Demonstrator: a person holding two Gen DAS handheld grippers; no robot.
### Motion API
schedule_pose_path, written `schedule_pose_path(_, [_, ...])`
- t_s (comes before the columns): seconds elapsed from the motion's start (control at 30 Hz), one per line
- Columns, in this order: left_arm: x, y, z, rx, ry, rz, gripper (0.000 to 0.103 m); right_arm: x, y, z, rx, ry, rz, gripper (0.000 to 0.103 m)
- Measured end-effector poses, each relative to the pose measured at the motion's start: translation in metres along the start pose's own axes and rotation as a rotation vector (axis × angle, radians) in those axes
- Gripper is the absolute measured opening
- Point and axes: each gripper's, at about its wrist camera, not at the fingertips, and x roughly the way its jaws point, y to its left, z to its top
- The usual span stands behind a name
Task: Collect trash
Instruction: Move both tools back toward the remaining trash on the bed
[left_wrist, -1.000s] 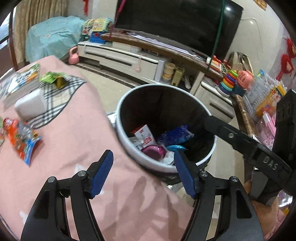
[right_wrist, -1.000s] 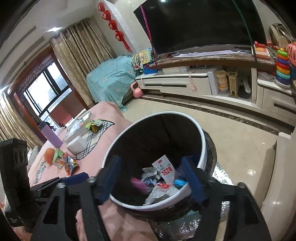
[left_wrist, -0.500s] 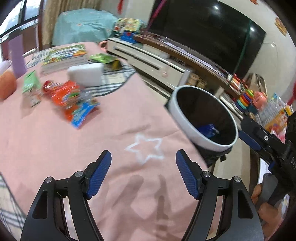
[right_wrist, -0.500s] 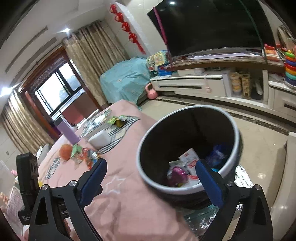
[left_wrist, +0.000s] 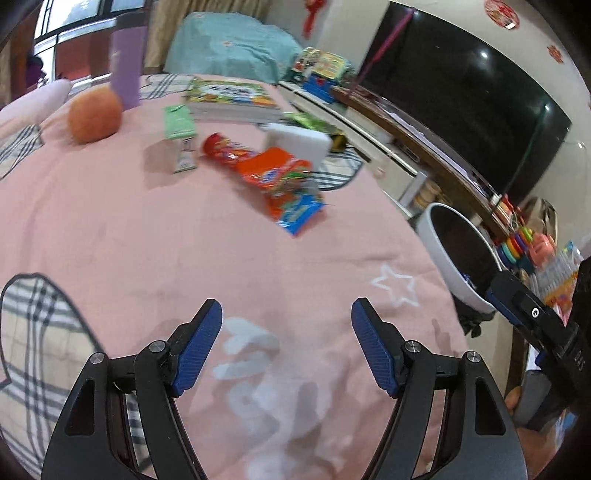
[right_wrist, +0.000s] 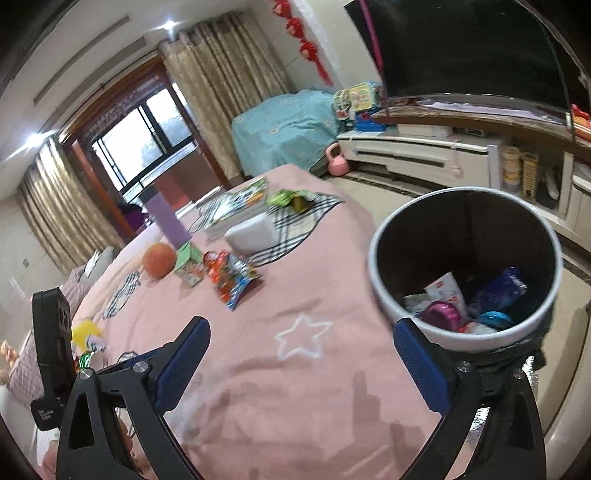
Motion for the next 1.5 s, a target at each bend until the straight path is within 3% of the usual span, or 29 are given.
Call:
schedule_pose_path(0.33, [0.0,0.037,-0.002,-0.059,0.008,0.038,0.074,0.026,0.034,-0.011,-0.109,0.03,0.029,0.101])
schedule_pose_path(0.87, [0.011,0.069,0.014,-0.1,0.016,0.09,0.074,0.066,0.051,-0.006,-0.14,0.131,0.101,0.101])
schedule_pose_path(1.13, [0.027,0.076,0.045,-0.072,0.016,0.131,0.074,0.091,0.059,0.008,-0.196,0.158,0.139,0.101])
schedule_pose_path(1.5, [0.068,0.085,0.112,-0.069,-0.007,0.179,0.076,0.143,0.075,0.031,-0.281,0.229,0.169,0.101])
